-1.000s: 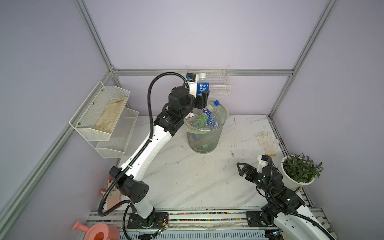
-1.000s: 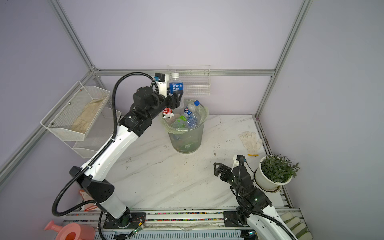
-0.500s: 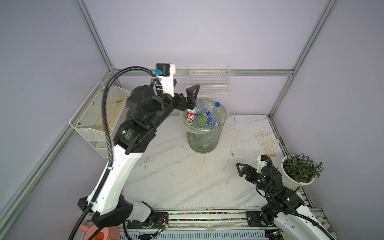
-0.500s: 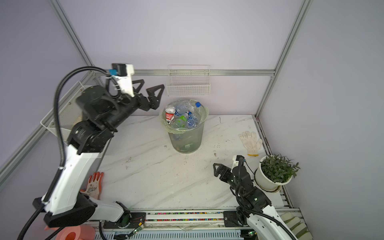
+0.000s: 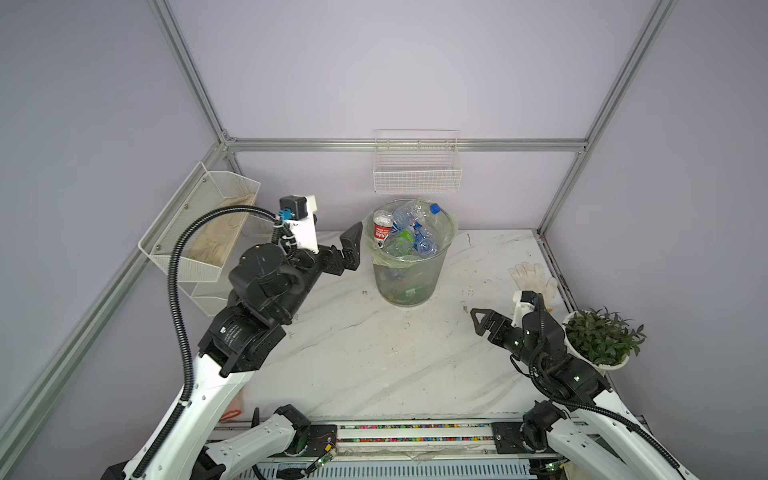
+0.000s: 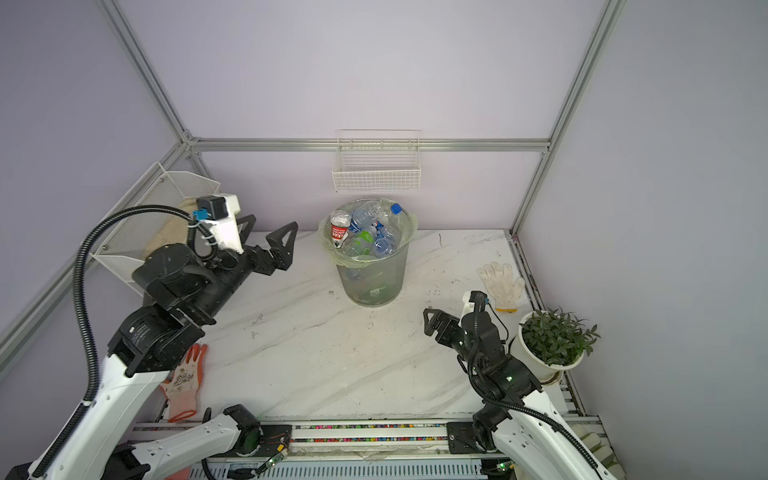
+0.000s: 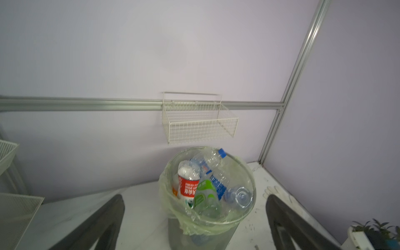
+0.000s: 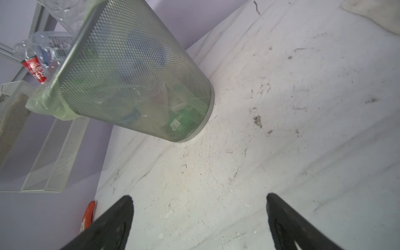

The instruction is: Throw the plastic bottles in the bin

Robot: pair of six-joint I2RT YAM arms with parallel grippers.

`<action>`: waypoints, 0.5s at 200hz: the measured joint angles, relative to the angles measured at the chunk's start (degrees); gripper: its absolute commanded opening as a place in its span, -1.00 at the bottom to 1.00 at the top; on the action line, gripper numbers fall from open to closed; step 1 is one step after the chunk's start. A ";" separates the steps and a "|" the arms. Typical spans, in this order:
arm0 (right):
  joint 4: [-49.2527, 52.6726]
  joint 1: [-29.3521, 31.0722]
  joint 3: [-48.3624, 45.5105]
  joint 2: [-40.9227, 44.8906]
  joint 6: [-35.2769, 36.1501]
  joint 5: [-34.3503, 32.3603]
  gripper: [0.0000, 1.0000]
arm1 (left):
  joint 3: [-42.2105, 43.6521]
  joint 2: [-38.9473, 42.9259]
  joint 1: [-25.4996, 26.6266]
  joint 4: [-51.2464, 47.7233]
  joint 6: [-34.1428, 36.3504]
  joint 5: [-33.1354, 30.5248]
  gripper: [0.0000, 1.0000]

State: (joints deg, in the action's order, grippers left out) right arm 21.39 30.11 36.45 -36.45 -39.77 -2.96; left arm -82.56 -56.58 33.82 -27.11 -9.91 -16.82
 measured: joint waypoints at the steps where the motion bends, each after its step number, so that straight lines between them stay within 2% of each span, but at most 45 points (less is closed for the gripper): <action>1: -0.07 0.00 0.28 -0.20 0.11 -0.07 0.95 | 0.42 0.09 0.00 -0.11 0.04 -0.26 0.99; 40: -2.82 0.00 6.25 -4.44 4.37 -2.25 0.95 | 8.02 4.28 0.00 -2.23 0.02 -7.13 1.00; 76: -7.06 0.00 6.84 -4.76 6.91 -4.04 0.95 | 13.90 5.84 -0.61 -2.08 0.04 -10.75 0.99; 100: -7.82 0.00 6.62 -4.74 6.58 -9.18 0.95 | 19.32 4.09 -2.58 -2.05 -0.63 -12.72 0.99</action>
State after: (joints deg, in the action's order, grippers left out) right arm 13.56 30.11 43.07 -41.19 -33.19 -12.14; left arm -63.24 -52.49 31.24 -29.17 -10.55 -29.54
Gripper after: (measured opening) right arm 0.975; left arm 0.996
